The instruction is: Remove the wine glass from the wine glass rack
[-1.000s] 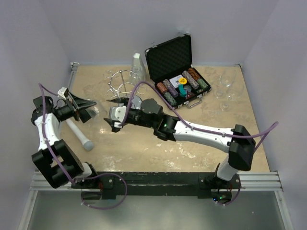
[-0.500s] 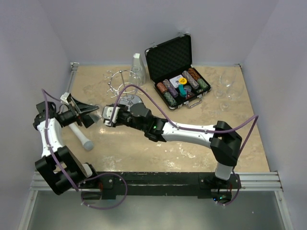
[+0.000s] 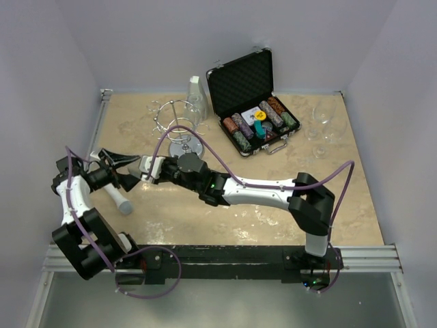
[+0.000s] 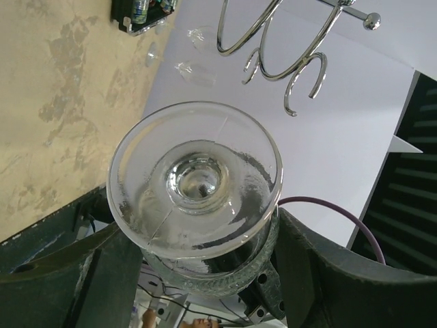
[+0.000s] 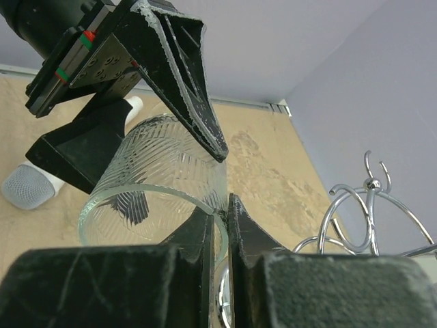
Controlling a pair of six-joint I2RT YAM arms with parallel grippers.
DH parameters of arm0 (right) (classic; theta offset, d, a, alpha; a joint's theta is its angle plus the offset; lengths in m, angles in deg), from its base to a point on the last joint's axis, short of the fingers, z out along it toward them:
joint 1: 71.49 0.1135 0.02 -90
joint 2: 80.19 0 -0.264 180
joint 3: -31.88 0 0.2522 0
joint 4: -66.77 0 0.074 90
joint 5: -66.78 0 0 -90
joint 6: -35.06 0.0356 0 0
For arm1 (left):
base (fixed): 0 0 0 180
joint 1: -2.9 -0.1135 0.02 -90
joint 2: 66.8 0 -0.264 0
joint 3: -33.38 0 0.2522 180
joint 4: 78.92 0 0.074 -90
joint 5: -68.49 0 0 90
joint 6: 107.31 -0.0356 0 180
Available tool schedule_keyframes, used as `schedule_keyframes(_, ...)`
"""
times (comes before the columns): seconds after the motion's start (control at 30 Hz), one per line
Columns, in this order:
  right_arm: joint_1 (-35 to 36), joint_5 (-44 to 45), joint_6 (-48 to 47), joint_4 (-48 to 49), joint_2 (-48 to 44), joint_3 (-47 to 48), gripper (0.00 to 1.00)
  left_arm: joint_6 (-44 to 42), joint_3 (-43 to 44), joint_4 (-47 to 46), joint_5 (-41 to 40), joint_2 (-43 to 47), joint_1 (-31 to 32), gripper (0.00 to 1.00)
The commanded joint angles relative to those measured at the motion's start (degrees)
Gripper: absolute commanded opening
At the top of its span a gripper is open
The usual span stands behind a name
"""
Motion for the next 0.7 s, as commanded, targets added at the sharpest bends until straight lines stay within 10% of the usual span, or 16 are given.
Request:
schedule_keyframes(0.0,-0.58,4.92,2.7,8.31,-1.97,3.81,0.0,-4.26,0.86,-1.42,3.79,3.73,1.23,0.57)
schedule_keyframes(0.1,-0.58,6.25,1.74,7.87,-3.29,3.46,0.0,-4.96,1.74,-1.42,2.56,3.64,1.23,0.71)
schedule_keyframes(0.13,-0.58,6.51,1.39,7.87,-3.81,3.2,0.0,-5.14,1.91,-1.5,1.85,3.64,1.23,0.99)
schedule_keyframes(0.67,-5.31,1.28,-4.68,-10.04,-24.09,-8.92,0.0,-3.74,2.18,-5.8,2.37,2.77,0.87,1.0)
